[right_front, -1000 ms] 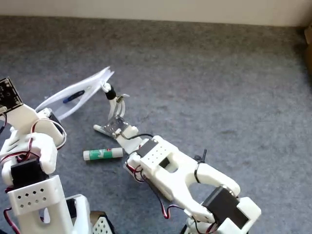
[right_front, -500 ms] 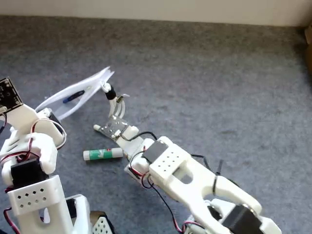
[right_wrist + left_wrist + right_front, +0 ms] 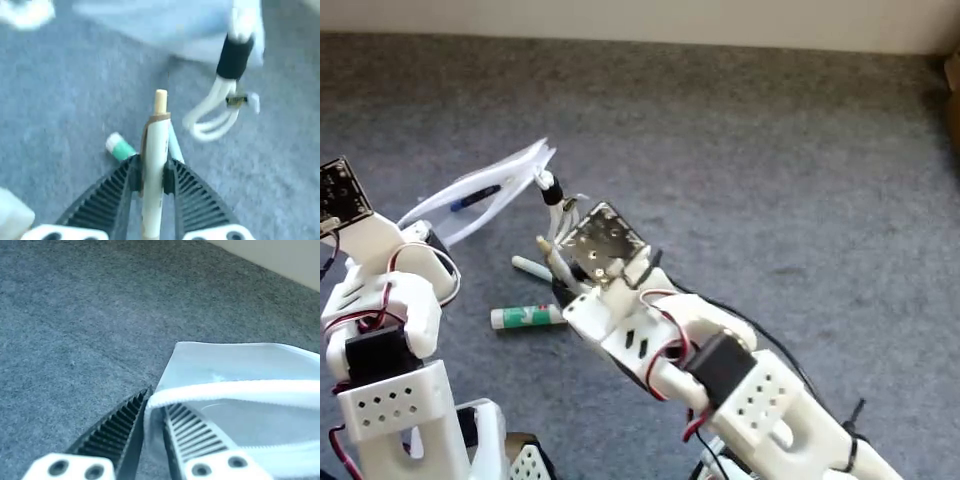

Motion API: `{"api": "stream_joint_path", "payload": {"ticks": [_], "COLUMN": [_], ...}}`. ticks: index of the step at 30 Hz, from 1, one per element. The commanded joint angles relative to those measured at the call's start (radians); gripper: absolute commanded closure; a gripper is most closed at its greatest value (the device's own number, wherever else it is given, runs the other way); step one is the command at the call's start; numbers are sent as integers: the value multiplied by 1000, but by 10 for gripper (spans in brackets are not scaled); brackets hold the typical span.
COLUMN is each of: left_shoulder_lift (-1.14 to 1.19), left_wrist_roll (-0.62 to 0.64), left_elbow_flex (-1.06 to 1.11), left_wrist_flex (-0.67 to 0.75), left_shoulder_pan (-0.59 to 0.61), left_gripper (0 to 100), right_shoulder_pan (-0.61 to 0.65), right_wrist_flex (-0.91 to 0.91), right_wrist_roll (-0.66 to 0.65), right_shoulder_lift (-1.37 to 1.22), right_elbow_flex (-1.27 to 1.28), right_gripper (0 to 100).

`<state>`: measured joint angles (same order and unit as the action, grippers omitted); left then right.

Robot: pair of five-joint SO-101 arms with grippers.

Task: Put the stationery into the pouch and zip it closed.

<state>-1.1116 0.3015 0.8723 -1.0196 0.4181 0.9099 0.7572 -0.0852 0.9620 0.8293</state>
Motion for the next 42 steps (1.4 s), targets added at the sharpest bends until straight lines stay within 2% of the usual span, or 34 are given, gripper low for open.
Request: {"api": "stream_joint_path", "payload": {"ticks": [1, 12, 16, 22, 24, 31, 42], "left_shoulder_lift": [12, 12, 12, 12, 12, 12, 12], "left_wrist_roll": [6, 6, 5, 3, 3, 3, 3], "left_elbow_flex": [7, 5, 4, 1, 1, 1, 1], "left_wrist_flex": [18, 20, 20, 20, 21, 21, 21], "left_shoulder_pan": [-27, -30, -64, -116, -125, -127, -124], "left_gripper": [993, 993, 993, 993, 993, 993, 993], "right_shoulder_pan": [-7, 58, 68, 125, 134, 153, 77], "right_wrist_flex": [-203, -773, -895, -1219, -1270, -1486, -1517], "right_wrist_roll": [9, 6, 8, 0, -20, -232, -259], "right_shoulder_lift": [88, 105, 104, 31, -30, -220, -366], "right_elbow_flex": [-5, -4, 16, 143, 153, 156, 162], "right_gripper": [994, 994, 994, 994, 994, 994, 994]}}
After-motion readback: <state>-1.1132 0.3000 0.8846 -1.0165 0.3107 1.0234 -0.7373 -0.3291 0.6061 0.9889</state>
